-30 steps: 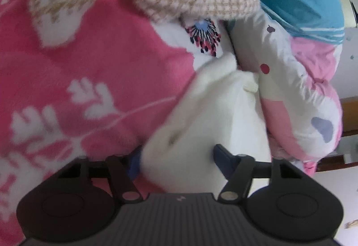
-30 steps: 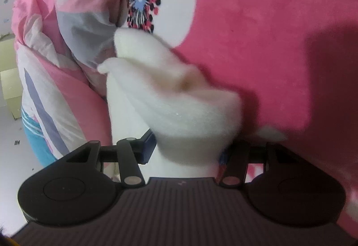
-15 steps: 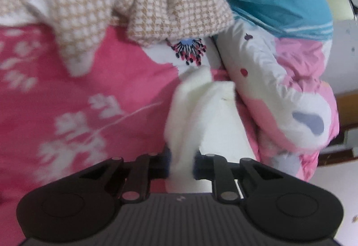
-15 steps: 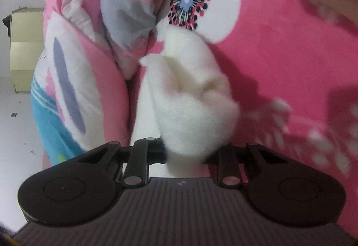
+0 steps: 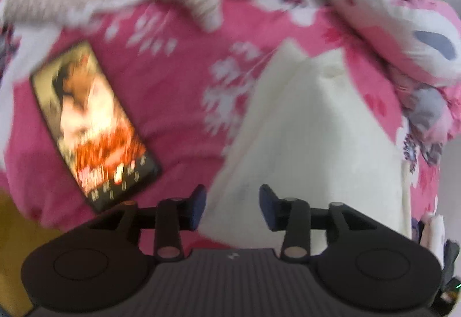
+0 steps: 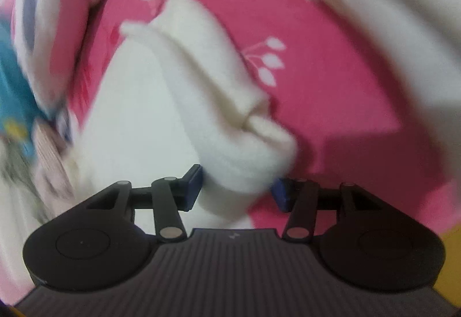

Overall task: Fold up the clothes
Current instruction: 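Open both tools and release the folded sweater onto the bed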

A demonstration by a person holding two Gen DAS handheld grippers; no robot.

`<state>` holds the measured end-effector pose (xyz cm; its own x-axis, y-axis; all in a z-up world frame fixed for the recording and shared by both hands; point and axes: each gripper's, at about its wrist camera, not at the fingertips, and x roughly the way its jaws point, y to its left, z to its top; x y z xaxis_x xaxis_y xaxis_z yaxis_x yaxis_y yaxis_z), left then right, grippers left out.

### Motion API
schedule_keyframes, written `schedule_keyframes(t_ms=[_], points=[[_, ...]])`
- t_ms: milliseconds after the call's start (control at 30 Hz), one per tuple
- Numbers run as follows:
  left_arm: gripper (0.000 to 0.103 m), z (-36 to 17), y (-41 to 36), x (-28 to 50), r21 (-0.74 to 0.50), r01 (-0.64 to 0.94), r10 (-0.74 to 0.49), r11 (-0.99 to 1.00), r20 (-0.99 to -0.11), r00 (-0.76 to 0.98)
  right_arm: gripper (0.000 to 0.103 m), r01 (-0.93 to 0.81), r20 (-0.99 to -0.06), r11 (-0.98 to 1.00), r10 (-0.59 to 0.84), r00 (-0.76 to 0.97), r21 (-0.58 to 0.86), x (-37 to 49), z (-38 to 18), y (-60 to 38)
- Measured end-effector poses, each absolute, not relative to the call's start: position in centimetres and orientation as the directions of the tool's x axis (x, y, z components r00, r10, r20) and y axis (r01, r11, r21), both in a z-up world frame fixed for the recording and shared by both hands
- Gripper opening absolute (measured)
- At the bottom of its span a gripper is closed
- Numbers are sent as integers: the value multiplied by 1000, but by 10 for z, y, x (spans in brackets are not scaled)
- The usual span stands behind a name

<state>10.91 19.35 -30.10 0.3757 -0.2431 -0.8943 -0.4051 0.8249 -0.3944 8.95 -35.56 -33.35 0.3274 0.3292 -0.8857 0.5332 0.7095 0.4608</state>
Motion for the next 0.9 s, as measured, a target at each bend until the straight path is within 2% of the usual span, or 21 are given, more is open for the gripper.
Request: schedule_keyframes(t_ms=[100, 233, 433, 467, 500, 567, 667, 767, 800, 833, 900], points=[[53, -285, 179, 119, -360, -307, -219, 881, -886, 409, 49, 367, -924, 872, 209, 319, 324, 97, -300, -340], [53, -285, 155, 138, -313, -237, -196, 919, -888, 415, 48, 134, -918, 981, 76, 389, 138, 123, -276, -318], [53, -298, 135, 154, -251, -206, -144, 946, -894, 424, 45, -8, -897, 998, 53, 440, 55, 164, -292, -307], [53, -300, 134, 157, -246, -203, -142, 948, -895, 424, 37, -37, -898, 999, 53, 438, 41, 169, -297, -307], [53, -302, 132, 160, -242, -200, -139, 949, -895, 424, 7, -48, -900, 998, 57, 432, 40, 173, -303, -308], [53, -301, 131, 164, -240, -187, -140, 953, -892, 430, 6, -7, -902, 996, 87, 422, 93, 178, -310, -316], [53, -302, 131, 167, -232, -169, -136, 958, -887, 442, 6, 157, -871, 957, 145, 469, 244, 170, -305, -342], [53, -308, 133, 175, -232, -182, -133, 956, -891, 434, 7, 347, -880, 866, 193, 433, 361, 161, -328, -372], [53, -307, 134, 177, -228, -182, -129, 956, -890, 438, 10, 404, -872, 818, 221, 437, 410, 159, -333, -382], [53, -306, 135, 179, -224, -181, -123, 958, -887, 445, 16, 448, -863, 777, 233, 449, 443, 157, -335, -390], [53, -306, 137, 184, -223, -181, -119, 958, -882, 457, 20, 504, -847, 726, 206, 491, 469, 152, -326, -402]])
